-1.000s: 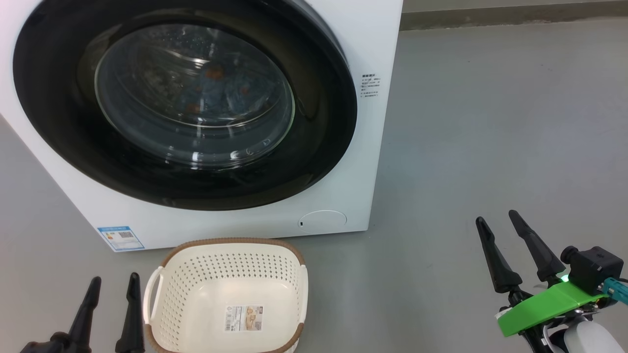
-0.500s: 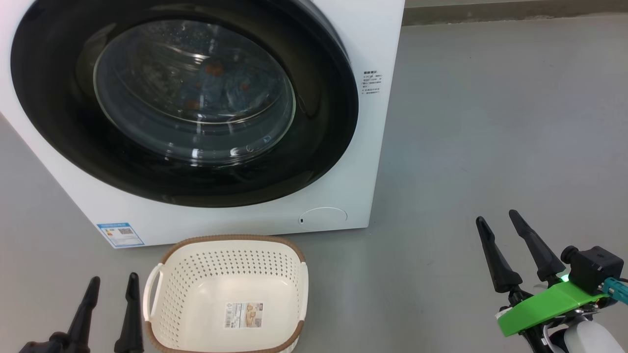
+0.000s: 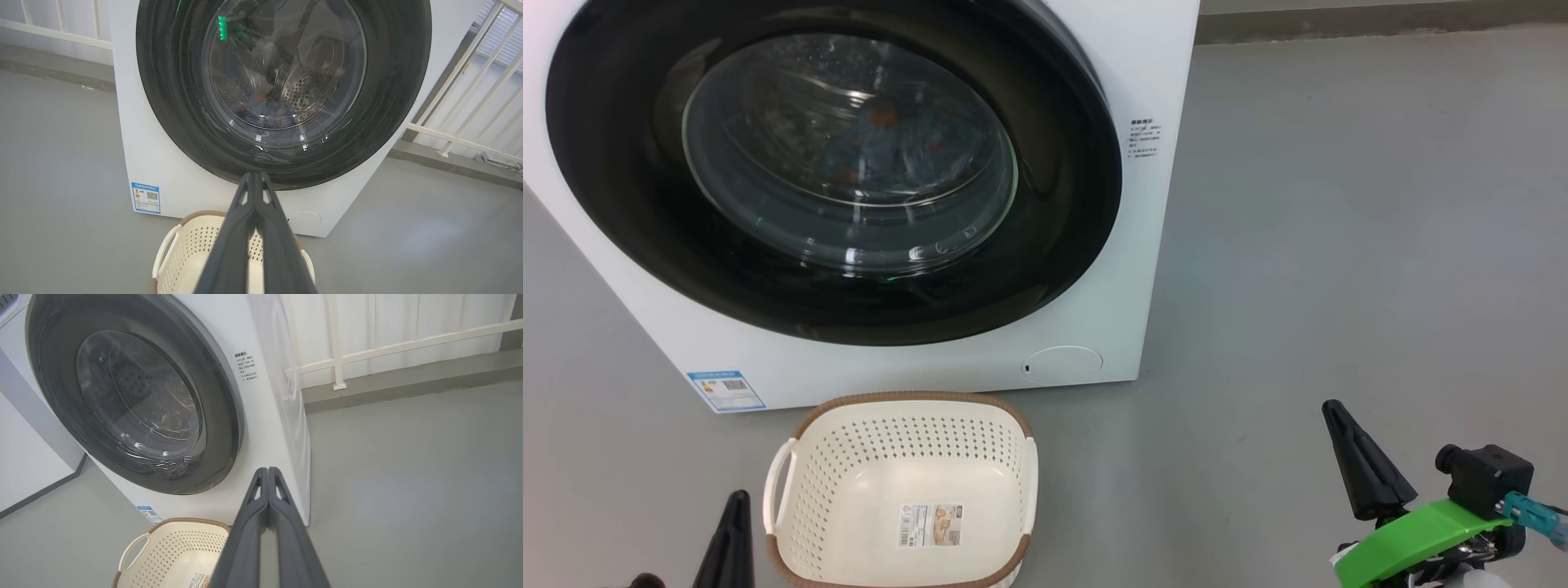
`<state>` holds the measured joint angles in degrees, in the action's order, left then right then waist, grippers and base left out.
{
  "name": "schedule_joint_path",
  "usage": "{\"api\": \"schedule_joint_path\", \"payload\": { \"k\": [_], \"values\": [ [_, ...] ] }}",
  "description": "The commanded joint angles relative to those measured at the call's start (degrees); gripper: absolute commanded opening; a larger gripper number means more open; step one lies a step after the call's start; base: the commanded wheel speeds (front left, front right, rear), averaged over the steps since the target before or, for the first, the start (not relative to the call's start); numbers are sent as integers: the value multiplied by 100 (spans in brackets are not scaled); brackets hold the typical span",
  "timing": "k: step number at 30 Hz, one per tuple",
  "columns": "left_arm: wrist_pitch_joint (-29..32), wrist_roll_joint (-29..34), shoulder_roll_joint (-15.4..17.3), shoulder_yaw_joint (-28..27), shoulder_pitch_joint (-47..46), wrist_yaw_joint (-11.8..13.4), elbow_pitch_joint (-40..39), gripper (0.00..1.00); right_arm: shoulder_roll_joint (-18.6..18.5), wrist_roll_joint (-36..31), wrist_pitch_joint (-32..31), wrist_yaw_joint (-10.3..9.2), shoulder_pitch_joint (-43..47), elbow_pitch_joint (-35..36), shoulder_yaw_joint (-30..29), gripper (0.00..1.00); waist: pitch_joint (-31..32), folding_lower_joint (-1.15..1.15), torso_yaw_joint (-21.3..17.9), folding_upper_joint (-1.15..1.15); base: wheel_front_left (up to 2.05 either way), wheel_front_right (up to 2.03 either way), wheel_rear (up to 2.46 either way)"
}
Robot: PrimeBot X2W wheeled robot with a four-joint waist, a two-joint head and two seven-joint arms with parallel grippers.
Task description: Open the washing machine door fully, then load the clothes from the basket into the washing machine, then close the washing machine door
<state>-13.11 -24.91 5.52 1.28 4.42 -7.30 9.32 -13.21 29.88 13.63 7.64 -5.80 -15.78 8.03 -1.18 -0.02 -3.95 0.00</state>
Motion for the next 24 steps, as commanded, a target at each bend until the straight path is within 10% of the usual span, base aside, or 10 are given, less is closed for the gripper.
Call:
{"api": "schedule_joint_path", "payload": {
  "k": [1,24],
  "values": [
    [25,-117,84,-72,-131,3,-113,0,-54,146,-22,-1,-139,141,-80,0,0,-5,3,0,0,0,0],
    [411,-1489,25,-202,-337,0,27,0,140,1430,-400,-4,-129,138,-324,0,16,2,83,0,0,0,0]
  ]
}}
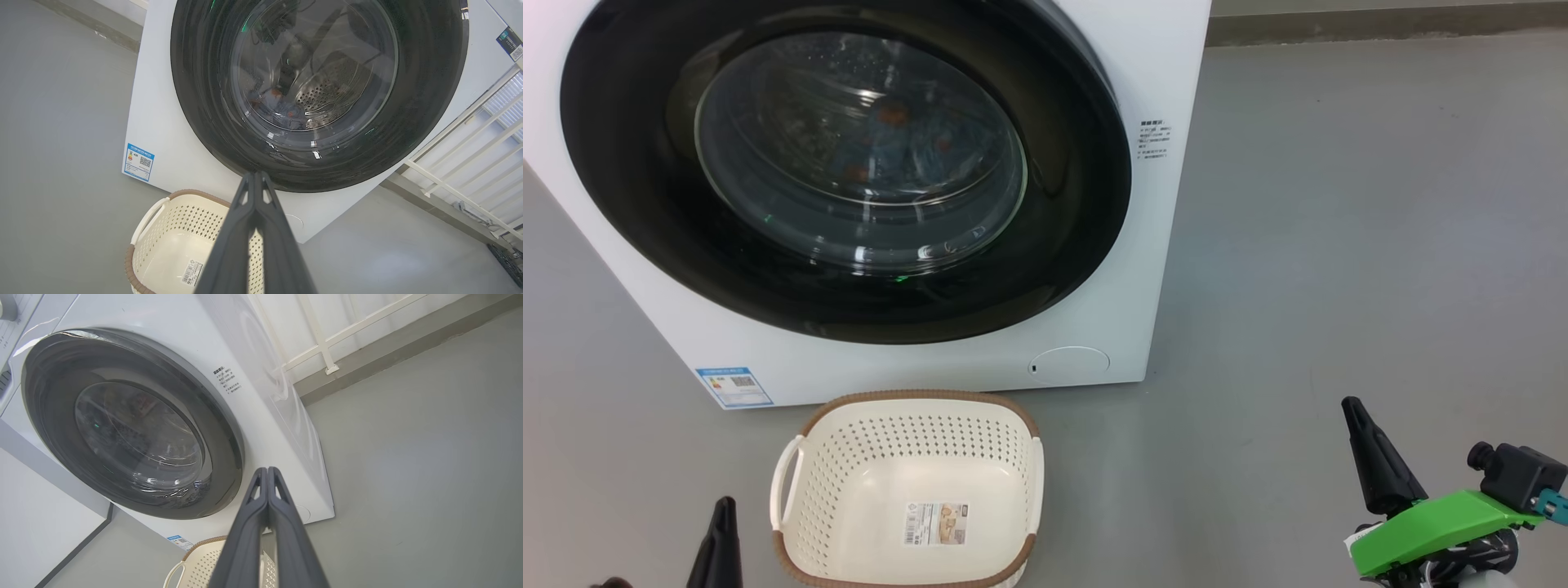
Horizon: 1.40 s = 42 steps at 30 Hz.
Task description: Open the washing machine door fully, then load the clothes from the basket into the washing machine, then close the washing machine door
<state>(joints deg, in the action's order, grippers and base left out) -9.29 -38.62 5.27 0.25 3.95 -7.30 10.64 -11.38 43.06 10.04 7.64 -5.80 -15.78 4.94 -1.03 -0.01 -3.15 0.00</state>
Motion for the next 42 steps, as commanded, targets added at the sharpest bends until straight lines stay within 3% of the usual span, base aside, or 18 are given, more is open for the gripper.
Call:
{"api": "schedule_joint_path", "payload": {
  "k": [1,42],
  "values": [
    [45,-175,48,-104,-298,-1,-100,0,-35,164,-57,-4,-128,138,-25,0,2,1,7,0,0,0,0],
    [712,-2507,-62,-338,-635,-10,124,0,316,2334,-723,-9,-97,146,-468,0,45,1,144,0,0,0,0]
  ]
}}
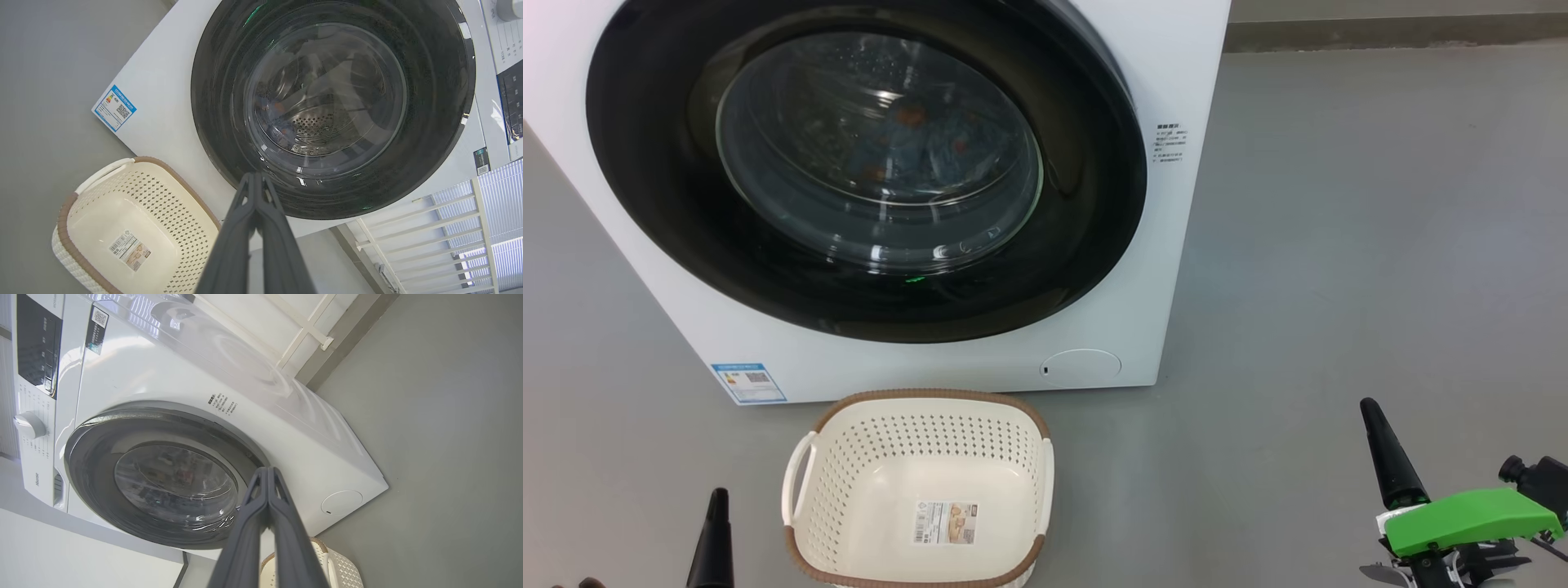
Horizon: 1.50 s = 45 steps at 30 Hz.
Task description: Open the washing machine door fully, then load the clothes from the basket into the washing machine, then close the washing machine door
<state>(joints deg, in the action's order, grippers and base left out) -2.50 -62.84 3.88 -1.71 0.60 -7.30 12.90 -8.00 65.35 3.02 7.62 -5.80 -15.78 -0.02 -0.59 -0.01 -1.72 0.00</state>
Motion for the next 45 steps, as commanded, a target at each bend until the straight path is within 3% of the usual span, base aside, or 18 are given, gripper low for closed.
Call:
{"api": "schedule_joint_path", "payload": {
  "k": [1,45],
  "values": [
    [49,-142,74,-149,-308,-11,-97,0,-12,158,-37,-7,-96,146,17,0,2,0,5,0,0,0,0],
    [759,-2581,-50,-406,-654,-17,112,0,375,2413,-756,-12,-65,154,-474,0,46,0,149,0,0,0,0]
  ]
}}
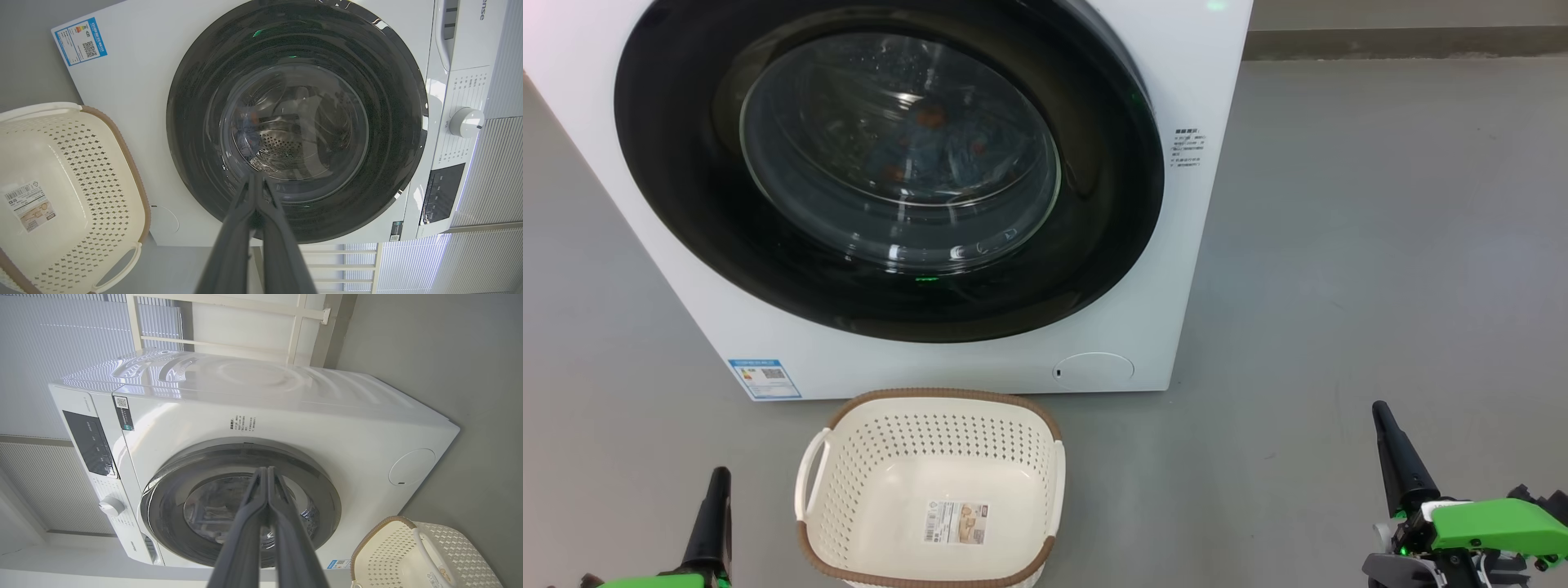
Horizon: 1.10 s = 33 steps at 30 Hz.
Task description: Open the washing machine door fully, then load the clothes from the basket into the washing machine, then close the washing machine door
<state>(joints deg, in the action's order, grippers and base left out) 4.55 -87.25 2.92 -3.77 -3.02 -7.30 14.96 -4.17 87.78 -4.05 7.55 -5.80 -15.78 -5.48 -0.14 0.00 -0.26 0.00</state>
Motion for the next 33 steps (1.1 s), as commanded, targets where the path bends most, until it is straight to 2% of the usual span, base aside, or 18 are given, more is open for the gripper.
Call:
{"api": "schedule_joint_path", "payload": {
  "k": [1,7,33],
  "values": [
    [70,-196,44,-206,-301,-18,-88,0,0,223,-67,-6,-65,154,61,0,2,0,6,0,0,0,0],
    [165,-520,27,-241,-347,-19,-60,0,53,522,-164,-6,-61,155,-6,0,8,0,26,0,0,0,0],
    [172,-513,20,-250,-347,-19,-62,0,67,505,-180,-6,-63,154,-26,0,8,0,26,0,0,0,0]
  ]
}}
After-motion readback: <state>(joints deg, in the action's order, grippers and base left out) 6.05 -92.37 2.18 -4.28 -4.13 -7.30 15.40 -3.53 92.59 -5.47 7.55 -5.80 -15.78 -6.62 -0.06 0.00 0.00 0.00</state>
